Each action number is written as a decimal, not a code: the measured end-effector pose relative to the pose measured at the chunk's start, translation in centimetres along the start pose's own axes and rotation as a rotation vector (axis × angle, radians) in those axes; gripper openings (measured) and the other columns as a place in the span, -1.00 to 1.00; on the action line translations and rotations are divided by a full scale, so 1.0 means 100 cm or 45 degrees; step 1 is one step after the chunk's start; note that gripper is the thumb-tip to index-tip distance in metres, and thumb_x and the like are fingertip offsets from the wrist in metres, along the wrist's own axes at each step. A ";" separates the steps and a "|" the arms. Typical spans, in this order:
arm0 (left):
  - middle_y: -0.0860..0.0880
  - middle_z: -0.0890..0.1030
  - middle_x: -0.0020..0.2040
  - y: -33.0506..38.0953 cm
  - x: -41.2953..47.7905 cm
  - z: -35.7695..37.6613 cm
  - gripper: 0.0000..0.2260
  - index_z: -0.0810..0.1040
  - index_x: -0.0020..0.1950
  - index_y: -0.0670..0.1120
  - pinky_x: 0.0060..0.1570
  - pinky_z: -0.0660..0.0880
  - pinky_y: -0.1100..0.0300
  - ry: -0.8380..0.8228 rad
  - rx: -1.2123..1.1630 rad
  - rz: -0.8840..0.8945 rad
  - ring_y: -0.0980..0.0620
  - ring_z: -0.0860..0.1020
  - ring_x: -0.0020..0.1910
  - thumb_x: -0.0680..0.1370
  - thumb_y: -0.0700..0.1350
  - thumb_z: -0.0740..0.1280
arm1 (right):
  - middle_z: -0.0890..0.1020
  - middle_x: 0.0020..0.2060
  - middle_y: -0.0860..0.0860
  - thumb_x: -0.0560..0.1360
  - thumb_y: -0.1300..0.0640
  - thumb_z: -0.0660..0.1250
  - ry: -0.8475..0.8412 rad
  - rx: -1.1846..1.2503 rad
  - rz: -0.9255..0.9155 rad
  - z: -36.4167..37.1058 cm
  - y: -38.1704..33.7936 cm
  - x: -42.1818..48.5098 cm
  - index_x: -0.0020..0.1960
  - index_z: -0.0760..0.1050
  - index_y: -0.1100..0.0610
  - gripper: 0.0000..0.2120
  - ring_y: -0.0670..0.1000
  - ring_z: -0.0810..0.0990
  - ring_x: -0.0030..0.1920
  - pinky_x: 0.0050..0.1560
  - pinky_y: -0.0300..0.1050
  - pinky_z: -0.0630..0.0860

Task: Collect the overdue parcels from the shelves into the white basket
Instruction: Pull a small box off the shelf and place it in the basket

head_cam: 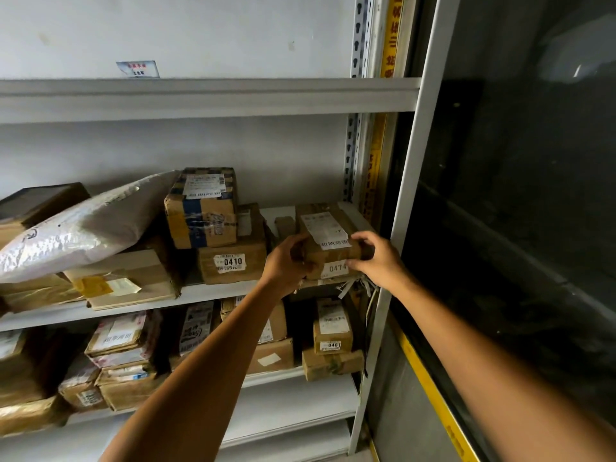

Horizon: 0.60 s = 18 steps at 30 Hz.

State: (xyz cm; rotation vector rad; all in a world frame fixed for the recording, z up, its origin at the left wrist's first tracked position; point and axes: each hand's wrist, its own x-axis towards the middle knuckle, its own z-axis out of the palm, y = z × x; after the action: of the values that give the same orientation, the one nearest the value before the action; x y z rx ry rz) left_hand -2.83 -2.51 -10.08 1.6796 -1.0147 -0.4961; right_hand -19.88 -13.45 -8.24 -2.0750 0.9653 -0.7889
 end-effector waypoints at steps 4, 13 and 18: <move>0.00 0.58 0.25 0.007 -0.009 -0.004 -0.33 0.42 0.46 0.00 0.17 0.59 -0.03 0.013 -0.005 0.009 0.01 0.59 0.19 0.39 -0.32 0.52 | 0.50 0.33 0.01 0.41 0.26 0.51 0.026 -0.006 -0.009 0.000 -0.004 -0.005 0.32 0.47 0.07 -0.48 0.03 0.37 0.42 0.20 -0.19 0.28; 0.00 0.54 0.31 0.021 -0.032 -0.019 -0.36 0.46 0.40 0.06 0.19 0.58 0.04 -0.003 0.051 0.132 0.03 0.55 0.20 0.38 -0.25 0.56 | 0.51 0.31 -0.02 0.40 0.24 0.52 0.128 0.009 -0.015 -0.001 -0.016 -0.033 0.30 0.47 0.02 -0.48 -0.03 0.40 0.37 0.11 -0.37 0.31; 0.03 0.54 0.28 0.019 -0.044 -0.026 -0.39 0.44 0.39 0.03 0.09 0.56 0.24 -0.130 0.004 0.215 0.05 0.56 0.19 0.41 -0.27 0.54 | 0.48 0.32 0.01 0.43 0.25 0.49 0.181 -0.013 0.021 -0.002 -0.023 -0.061 0.31 0.45 -0.02 -0.50 0.00 0.43 0.33 -0.13 -0.46 0.33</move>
State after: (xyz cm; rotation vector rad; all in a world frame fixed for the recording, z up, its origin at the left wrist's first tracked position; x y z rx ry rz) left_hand -4.02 2.44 -8.08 1.5676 -1.2204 -0.4725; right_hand -22.40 -7.46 -7.64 -2.0391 1.0637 -0.9345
